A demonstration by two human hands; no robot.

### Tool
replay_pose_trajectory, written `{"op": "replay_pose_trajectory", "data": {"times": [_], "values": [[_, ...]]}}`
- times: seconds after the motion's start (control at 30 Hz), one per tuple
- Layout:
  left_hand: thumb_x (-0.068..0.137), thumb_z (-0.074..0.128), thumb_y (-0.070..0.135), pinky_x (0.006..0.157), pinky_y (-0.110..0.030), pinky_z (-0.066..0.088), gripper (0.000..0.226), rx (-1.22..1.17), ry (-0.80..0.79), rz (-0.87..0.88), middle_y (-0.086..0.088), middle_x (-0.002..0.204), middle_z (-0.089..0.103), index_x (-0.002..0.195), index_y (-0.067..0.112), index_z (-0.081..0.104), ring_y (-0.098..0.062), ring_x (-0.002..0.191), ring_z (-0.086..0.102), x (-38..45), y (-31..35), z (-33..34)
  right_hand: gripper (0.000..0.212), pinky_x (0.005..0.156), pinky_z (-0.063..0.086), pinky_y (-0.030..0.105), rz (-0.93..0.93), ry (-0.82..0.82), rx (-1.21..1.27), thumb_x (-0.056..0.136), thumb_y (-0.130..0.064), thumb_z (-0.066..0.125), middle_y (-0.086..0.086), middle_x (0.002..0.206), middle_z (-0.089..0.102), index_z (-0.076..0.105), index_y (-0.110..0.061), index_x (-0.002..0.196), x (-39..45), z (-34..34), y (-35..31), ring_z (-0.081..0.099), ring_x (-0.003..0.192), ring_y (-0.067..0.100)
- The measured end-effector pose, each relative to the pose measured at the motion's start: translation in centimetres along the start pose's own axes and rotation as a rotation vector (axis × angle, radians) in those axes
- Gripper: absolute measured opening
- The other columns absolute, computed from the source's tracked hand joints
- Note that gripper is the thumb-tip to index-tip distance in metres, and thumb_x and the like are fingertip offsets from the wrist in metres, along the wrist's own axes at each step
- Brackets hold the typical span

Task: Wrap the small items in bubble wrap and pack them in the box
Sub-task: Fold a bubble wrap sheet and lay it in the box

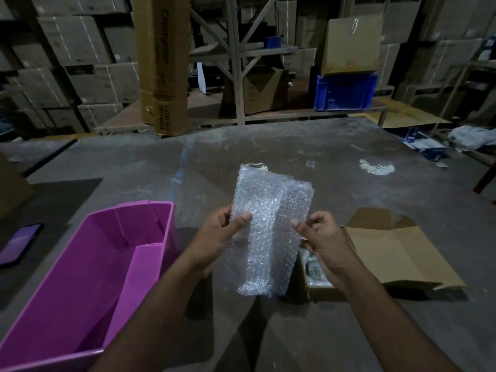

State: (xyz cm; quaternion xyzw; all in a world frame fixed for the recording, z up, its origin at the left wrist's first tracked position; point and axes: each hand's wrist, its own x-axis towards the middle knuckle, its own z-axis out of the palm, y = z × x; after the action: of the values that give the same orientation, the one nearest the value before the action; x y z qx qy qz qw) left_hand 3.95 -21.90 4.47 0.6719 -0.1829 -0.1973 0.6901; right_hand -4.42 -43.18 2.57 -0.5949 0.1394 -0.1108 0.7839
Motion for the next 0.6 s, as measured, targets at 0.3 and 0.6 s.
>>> {"op": "replay_pose_trajectory", "data": {"times": [0.3, 0.6], "values": [[0.098, 0.058, 0.05, 0.107, -0.042, 0.046, 0.05, 0.036, -0.036, -0.052, 0.005, 0.141, 0.062, 0.141, 0.025, 0.052, -0.018, 0.133, 0.056, -0.2, -1.0, 1.0, 0.033, 0.07, 0.041, 0.034, -0.284, 0.148, -0.195, 0.087, -0.002, 0.073, 0.0, 0.075, 0.047, 0.049, -0.022, 0.081, 0.6, 0.8, 1.0, 0.043, 0.07, 0.014], [0.105, 0.05, 0.03, 0.104, -0.048, 0.05, 0.03, -0.106, 0.001, -0.044, -0.007, 0.127, 0.07, 0.13, 0.016, 0.059, -0.028, 0.123, 0.064, -0.5, -1.3, 1.9, 0.05, 0.096, 0.047, 0.03, -0.116, -0.001, -0.171, 0.07, -0.059, 0.073, -0.025, 0.111, 0.071, 0.072, -0.026, 0.107, 0.3, 1.6, 1.0, 0.06, 0.113, -0.004]]}}
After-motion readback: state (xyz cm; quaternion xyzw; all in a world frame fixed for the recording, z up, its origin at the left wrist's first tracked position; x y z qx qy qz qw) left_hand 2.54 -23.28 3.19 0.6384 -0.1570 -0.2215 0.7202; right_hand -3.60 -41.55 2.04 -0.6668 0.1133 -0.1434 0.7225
